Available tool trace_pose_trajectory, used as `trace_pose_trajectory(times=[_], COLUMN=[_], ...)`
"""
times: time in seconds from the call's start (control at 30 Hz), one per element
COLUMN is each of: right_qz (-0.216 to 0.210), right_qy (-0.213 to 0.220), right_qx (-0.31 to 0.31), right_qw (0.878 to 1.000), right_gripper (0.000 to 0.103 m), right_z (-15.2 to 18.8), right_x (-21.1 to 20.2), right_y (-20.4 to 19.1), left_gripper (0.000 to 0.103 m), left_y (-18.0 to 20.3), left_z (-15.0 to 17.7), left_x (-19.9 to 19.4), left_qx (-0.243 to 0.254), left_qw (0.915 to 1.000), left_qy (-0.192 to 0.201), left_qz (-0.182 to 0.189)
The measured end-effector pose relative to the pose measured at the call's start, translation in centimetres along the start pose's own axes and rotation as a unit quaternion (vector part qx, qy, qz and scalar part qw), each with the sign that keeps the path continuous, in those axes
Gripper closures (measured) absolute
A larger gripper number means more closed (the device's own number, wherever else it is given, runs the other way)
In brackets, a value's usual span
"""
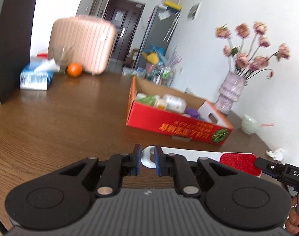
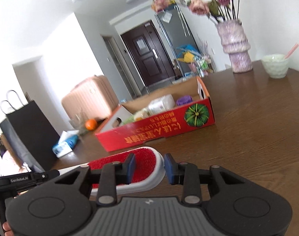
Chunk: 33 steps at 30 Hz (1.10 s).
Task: Organize rigid objects
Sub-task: 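Carry the lint roller with both grippers into the red box and release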
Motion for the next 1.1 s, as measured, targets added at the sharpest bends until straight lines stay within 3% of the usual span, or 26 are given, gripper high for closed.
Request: trace_pose_trajectory(times=[0.2,0.33,0.6,0.7,0.87,1.1], right_qz=[-0.003,-0.005,-0.01,-0.015,-0.006,0.027], right_qy=[0.044,0.061,0.097,0.09,0.043,-0.019], right_qx=[-0.016,-0.027,-0.03,-0.017,0.016,0.013], right_qw=[0.999,0.998,0.995,0.996,0.999,0.999], right_gripper=[0.072,0.072,0.072,0.072,0.072,0.072], right_z=[-2.7,-4.6,-11.7,-13.5,-13.4,-9.2], right_x=[-3.8,-4.0,2.3,6.2,14.0,22.5], right_y=[-1.1,-1.3,-0.8,0.3,3.3,7.0], left_gripper=[0.089,0.089,0.089,0.089,0.089,0.089], left_y=[2.3,3.4,6.1,5.8,3.7,0.4], left_z=[-2.1,-4.2,-11.1,-12.3,-10.5,-5.0], left_x=[-2.2,-0.8,6.9,10.8,18.0,24.9], left_qx=[0.012,0.023,0.063,0.057,0.041,0.03], left_qw=[0.9991,0.9984,0.9943,0.9954,0.9987,0.9988], left_qy=[0.034,0.045,0.078,0.07,0.025,-0.038], left_qz=[0.021,0.026,0.034,0.034,0.016,-0.009])
Point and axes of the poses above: each gripper's, at about its wrist camera, not at the fingertips, and x roughly the way its jaws point, y to its right, z to its underside, the point moved 10 cm from there along x, roughly the way its jaws point, and after that the axes turned 13 degrees about y, right-handed, at the moved point
